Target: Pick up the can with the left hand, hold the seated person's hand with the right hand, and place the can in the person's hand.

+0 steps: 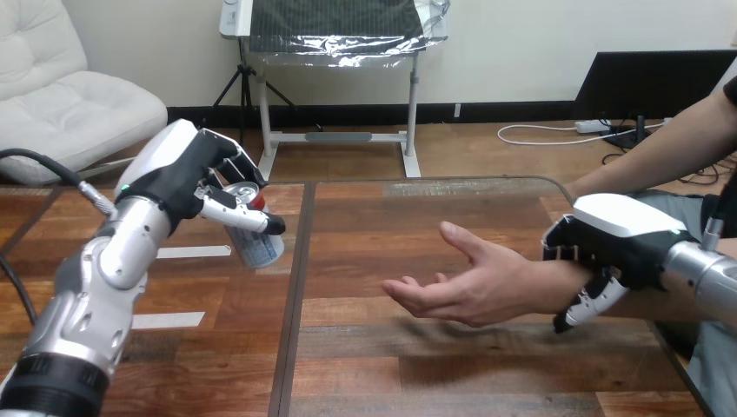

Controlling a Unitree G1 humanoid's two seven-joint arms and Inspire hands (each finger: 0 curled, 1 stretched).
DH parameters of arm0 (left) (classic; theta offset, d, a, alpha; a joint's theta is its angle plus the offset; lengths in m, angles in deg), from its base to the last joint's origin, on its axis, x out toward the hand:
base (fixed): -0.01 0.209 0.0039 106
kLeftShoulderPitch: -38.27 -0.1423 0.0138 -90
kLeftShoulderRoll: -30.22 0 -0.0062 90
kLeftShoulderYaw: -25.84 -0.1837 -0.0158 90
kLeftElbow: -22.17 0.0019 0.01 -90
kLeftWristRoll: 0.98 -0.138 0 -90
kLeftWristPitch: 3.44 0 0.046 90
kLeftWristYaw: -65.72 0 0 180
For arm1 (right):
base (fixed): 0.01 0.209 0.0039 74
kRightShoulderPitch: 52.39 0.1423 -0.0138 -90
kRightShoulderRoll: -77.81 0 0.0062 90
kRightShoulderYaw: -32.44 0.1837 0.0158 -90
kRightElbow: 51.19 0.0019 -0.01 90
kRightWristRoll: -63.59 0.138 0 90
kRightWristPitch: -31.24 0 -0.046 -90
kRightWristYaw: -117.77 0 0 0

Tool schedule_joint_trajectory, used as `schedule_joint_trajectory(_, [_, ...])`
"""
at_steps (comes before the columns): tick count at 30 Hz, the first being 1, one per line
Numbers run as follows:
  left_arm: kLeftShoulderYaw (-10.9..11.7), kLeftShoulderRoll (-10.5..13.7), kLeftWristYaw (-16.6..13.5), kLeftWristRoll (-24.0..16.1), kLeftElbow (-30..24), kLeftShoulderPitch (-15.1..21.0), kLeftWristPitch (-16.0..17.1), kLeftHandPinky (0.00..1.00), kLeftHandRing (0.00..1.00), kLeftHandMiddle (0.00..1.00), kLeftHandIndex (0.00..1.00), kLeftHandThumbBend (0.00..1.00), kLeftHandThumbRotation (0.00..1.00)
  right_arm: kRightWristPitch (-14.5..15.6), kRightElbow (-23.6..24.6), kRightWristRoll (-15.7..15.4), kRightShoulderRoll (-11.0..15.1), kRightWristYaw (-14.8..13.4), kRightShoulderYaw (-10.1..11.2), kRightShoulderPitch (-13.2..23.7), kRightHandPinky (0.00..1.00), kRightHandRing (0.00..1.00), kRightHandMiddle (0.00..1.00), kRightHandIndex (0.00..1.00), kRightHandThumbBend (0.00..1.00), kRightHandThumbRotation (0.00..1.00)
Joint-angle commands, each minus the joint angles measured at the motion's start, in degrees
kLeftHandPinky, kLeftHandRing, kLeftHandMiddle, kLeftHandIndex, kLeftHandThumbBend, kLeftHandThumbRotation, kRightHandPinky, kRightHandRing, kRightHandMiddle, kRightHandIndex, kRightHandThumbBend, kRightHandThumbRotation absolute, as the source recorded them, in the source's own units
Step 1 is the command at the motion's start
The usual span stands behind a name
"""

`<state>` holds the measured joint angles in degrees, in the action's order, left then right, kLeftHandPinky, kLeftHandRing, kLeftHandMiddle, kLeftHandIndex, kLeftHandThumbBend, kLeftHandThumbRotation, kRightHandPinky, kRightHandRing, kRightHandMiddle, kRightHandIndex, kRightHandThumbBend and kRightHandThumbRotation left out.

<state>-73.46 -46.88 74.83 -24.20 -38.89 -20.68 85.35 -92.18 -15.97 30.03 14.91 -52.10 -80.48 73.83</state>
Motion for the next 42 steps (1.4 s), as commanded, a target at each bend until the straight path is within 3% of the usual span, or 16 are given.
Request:
schedule_joint_trajectory(1, [0.2,-1.1,-1.6,-0.2,1.2,7.0,1.7,0.31,0.36,0.41,0.43,0.75,0.0,1.5,0.4,1.6,-1.6,0.8,1.5,1.8,0.34,0.38,0.44,0.45,0.72,0.09])
schedule_joint_trajectory(16, [-0.9,-4.3,-2.7,-0.8,4.9,10.4,2.2,0.31,0.36,0.41,0.43,0.76,0.0,2.5,2.2,1.7,-3.7,2.5,1.8,3.2,0.34,0.39,0.44,0.45,0.73,0.09])
schedule_joint_trajectory(42, [-2.6,-9.7,-5.3,-1.0,15.7,16.7,6.9,0.33,0.38,0.43,0.43,0.77,0.0,6.0,6.3,1.4,-7.6,5.7,1.5,4.9,0.38,0.43,0.47,0.48,0.7,0.12])
